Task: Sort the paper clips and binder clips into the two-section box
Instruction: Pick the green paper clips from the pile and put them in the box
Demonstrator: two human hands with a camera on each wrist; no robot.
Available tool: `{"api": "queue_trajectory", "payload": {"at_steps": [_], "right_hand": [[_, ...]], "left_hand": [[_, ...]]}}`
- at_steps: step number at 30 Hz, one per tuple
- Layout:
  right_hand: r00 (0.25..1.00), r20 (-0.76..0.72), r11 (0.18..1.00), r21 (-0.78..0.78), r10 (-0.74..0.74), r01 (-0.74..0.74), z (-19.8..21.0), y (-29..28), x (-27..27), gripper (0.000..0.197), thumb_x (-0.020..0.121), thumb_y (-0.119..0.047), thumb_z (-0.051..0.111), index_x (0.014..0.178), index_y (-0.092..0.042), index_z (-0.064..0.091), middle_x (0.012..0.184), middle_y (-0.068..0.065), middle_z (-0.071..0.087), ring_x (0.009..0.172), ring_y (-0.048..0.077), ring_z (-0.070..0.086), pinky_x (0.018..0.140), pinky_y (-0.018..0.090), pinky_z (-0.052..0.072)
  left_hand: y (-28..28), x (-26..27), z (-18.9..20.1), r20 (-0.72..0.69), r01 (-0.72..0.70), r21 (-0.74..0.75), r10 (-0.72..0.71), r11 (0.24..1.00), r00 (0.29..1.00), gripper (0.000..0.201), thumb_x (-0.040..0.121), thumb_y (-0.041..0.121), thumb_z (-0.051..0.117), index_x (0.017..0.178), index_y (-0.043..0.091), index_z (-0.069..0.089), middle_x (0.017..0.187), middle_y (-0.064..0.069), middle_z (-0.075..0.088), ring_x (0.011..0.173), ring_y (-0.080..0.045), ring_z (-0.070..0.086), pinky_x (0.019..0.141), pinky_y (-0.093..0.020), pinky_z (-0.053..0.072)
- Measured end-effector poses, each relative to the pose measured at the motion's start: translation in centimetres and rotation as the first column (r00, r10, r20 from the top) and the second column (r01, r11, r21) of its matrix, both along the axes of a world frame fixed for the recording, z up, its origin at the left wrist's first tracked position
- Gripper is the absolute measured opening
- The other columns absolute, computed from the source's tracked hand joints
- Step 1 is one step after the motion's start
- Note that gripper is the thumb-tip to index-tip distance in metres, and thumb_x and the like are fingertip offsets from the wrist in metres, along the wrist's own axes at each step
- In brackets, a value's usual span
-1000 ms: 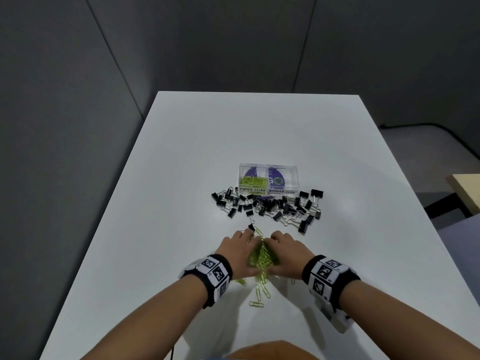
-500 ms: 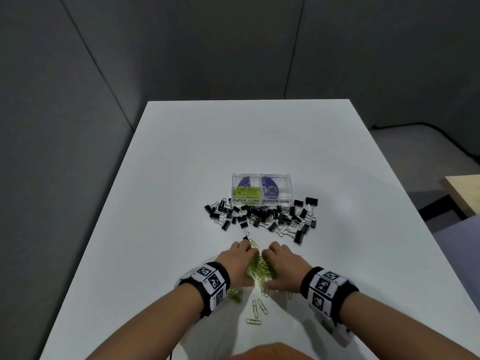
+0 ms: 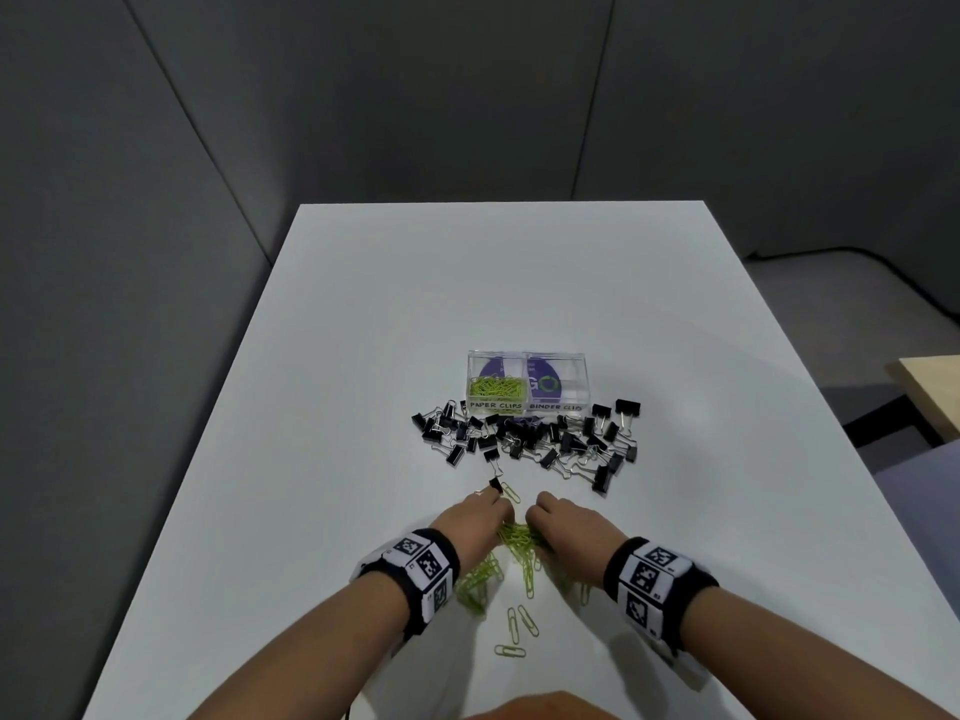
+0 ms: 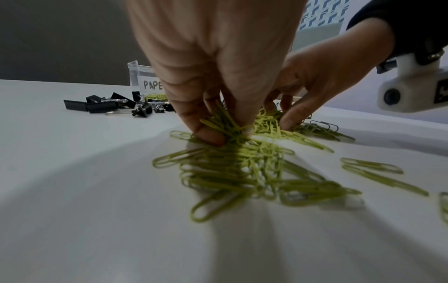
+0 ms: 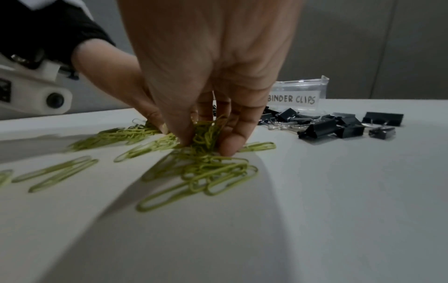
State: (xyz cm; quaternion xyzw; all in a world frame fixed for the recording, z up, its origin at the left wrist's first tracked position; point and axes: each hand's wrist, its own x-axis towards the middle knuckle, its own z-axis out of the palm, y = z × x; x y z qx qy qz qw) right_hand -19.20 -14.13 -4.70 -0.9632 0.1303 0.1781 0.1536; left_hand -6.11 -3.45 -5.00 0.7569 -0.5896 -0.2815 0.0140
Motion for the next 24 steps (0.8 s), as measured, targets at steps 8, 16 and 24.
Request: {"api": "queue_trajectory", "payload": {"at_steps": [8,16,24], "right_hand": [[0.999,0.031,0.999,-0.030,0.028,-0.027,0.1,-0.4,-0.2,0.023,0.092,-0.006,0.044,0.114,-0.005,0.050,0.113,0.012,0.051,0.094,0.028,0.054,0.073,0.036,0.044],[0.994,0.096,0.997,0.056,-0.060,0.055,0.6,-0.9,-0.6,0.027,0.099,-0.020,0.036,0.116,-0.006,0.052,0.117,0.011,0.054,0.102,0.027,0.053,0.085,0.035,0.044],[0.985,0.140,0.987,0.141,-0.101,0.081,2.6,-2.0,0.0,0.025,0.096,-0.013,0.042,0.115,-0.006,0.058,0.113,0.009,0.060,0.100,0.022,0.058,0.086,0.025,0.046]], "left_hand": [[0.2,1.0,0.5,-0.090,-0.102,-0.022,0.099,0.995,0.991,0.025,0.095,0.016,0.050,0.116,0.012,0.062,0.118,-0.009,0.055,0.108,-0.025,0.056,0.093,-0.030,0.043],[1.1,1.7,0.5,-0.148,-0.189,-0.051,0.180,0.981,0.972,0.025,0.095,0.015,0.049,0.115,0.013,0.063,0.118,-0.007,0.056,0.108,-0.021,0.056,0.094,-0.025,0.043],[0.1,2.3,2.1,-0.136,-0.136,-0.004,0.135,0.991,0.982,0.026,0.095,0.011,0.050,0.114,0.013,0.068,0.118,-0.008,0.059,0.108,-0.022,0.058,0.093,-0.023,0.042]]}}
